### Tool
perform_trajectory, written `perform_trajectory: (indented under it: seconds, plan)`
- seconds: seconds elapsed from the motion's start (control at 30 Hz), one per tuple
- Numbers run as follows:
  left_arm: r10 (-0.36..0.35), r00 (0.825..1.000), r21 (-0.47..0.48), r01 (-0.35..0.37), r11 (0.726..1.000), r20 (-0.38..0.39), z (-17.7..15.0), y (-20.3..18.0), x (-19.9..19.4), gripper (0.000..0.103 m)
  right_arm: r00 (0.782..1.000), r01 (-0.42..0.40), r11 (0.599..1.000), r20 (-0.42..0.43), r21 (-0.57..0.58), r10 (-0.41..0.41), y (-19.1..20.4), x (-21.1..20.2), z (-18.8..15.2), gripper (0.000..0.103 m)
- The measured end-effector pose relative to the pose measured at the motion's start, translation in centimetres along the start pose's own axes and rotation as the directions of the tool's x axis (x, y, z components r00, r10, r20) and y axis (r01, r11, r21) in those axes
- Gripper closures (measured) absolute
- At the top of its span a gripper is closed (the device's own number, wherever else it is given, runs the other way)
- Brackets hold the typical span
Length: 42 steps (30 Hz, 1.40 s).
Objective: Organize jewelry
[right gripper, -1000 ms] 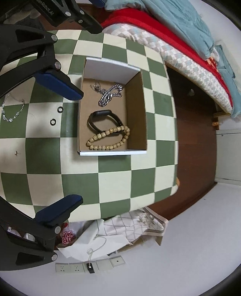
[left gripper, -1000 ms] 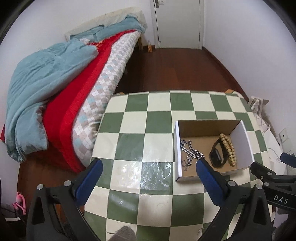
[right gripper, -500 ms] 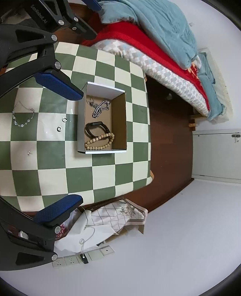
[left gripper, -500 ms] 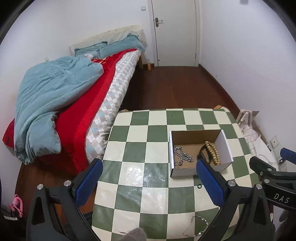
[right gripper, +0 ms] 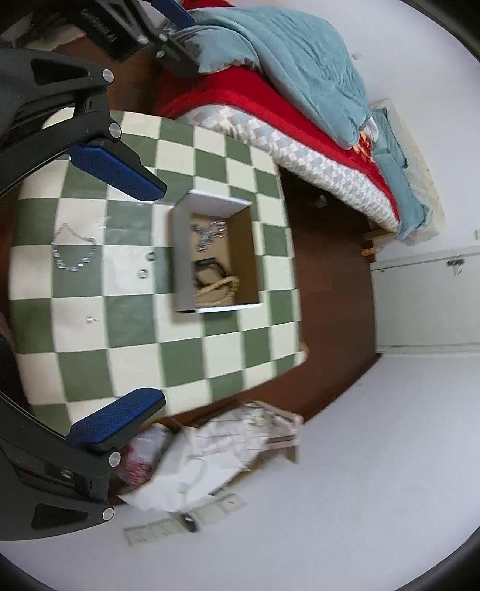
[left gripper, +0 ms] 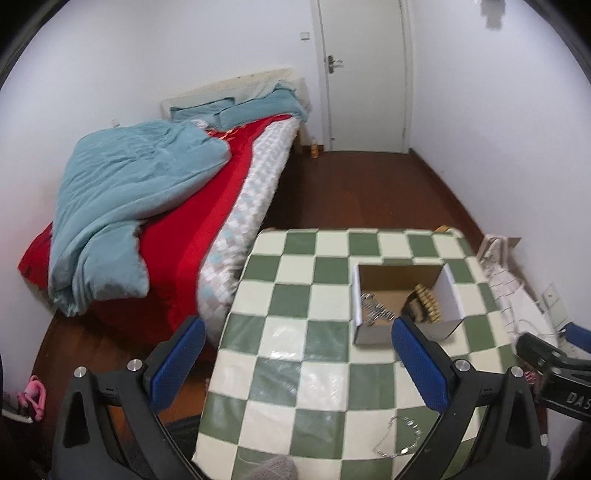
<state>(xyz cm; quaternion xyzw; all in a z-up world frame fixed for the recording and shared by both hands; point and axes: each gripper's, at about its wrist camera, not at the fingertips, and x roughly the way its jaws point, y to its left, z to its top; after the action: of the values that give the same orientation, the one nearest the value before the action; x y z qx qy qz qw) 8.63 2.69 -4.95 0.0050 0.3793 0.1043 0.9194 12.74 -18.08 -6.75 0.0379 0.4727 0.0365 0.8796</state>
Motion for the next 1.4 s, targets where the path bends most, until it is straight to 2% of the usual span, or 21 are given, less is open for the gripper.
perform_trajectory:
  seconds: [0.13, 0.2, 0.27, 0.37, 0.6, 0.8, 0.9, 0.93, 1.03, 1.17, 1.23, 1.27, 1.33, 1.37, 1.4]
  plan:
    - [0.037, 0.996, 0.026, -0.035, 0.999, -0.081, -3.2, -0.5, 2.5, 0.000, 0.994, -0.004, 0.998, -0.108, 0.055, 0.010, -2.5, 4.0, -3.5, 0.002]
    - [0.062, 0.991, 0.060, -0.056, 0.997, -0.121, -5.1, -1.3, 4.3, 0.000, 0.987, -0.013, 0.996, -0.157, 0.085, 0.026, -3.7, 6.5, -5.3, 0.014]
    - [0.078, 0.986, 0.085, -0.065, 0.994, -0.150, -6.6, -2.0, 5.4, 0.000, 0.980, -0.012, 0.995, -0.197, 0.104, 0.033, -4.5, 8.8, -6.8, 0.034]
    - [0.086, 0.974, 0.108, -0.065, 0.992, -0.210, -8.9, -3.1, 7.4, 0.000, 0.962, -0.042, 0.985, -0.261, 0.165, 0.085, -5.8, 12.6, -9.0, 0.047]
    - [0.075, 0.950, 0.134, -0.035, 0.990, -0.304, -12.3, -4.6, 10.3, 0.000, 0.958, -0.043, 0.980, -0.270, 0.193, 0.096, -6.3, 16.7, -11.8, 0.056]
    - [0.046, 0.945, 0.149, 0.003, 0.989, -0.323, -13.4, -5.5, 10.9, 0.001, 0.969, -0.030, 0.992, -0.241, 0.119, 0.058, -4.8, 17.2, -12.0, 0.066]
    - [0.021, 0.943, 0.159, 0.034, 0.987, -0.331, -13.8, -5.9, 11.0, 0.001, 0.973, -0.014, 0.998, -0.231, 0.067, 0.029, -3.7, 17.3, -11.9, 0.083]
    - [0.005, 0.942, 0.160, 0.052, 0.986, -0.337, -13.9, -6.0, 11.2, 0.001, 0.973, -0.002, 0.999, -0.229, 0.040, 0.011, -3.2, 17.4, -12.0, 0.092]
    - [-0.040, 0.932, 0.163, 0.106, 0.981, -0.360, -14.3, -6.7, 11.4, 0.001, 0.975, 0.010, 1.000, -0.221, 0.001, -0.010, -2.5, 17.2, -12.3, 0.094]
    - [-0.093, 0.916, 0.173, 0.173, 0.970, -0.390, -15.0, -8.0, 11.8, 0.001, 0.976, 0.002, 0.999, -0.220, 0.042, 0.007, -3.5, 16.8, -12.4, 0.094]
    - [-0.117, 0.907, 0.190, 0.208, 0.959, -0.404, -15.3, -9.1, 12.0, 0.004, 0.976, 0.003, 0.998, -0.216, 0.067, 0.012, -4.3, 16.5, -12.4, 0.094]
    - [-0.125, 0.902, 0.199, 0.223, 0.954, -0.413, -15.5, -9.6, 12.2, 0.010, 0.977, 0.004, 0.997, -0.213, 0.078, 0.013, -4.7, 16.4, -12.2, 0.094]
    - [-0.151, 0.882, 0.214, 0.268, 0.939, -0.446, -16.1, -10.6, 12.6, 0.024, 0.978, 0.008, 0.996, -0.208, 0.094, 0.012, -5.5, 16.1, -12.0, 0.094]
    - [-0.173, 0.874, 0.212, 0.294, 0.932, -0.455, -16.3, -10.9, 12.7, 0.035, 0.978, 0.010, 0.995, -0.206, 0.100, 0.011, -5.7, 16.0, -11.9, 0.094]
    - [-0.198, 0.874, 0.202, 0.313, 0.928, -0.444, -16.3, -11.0, 12.5, 0.044, 0.979, 0.011, 0.994, -0.203, 0.106, 0.011, -5.9, 15.9, -11.8, 0.094]
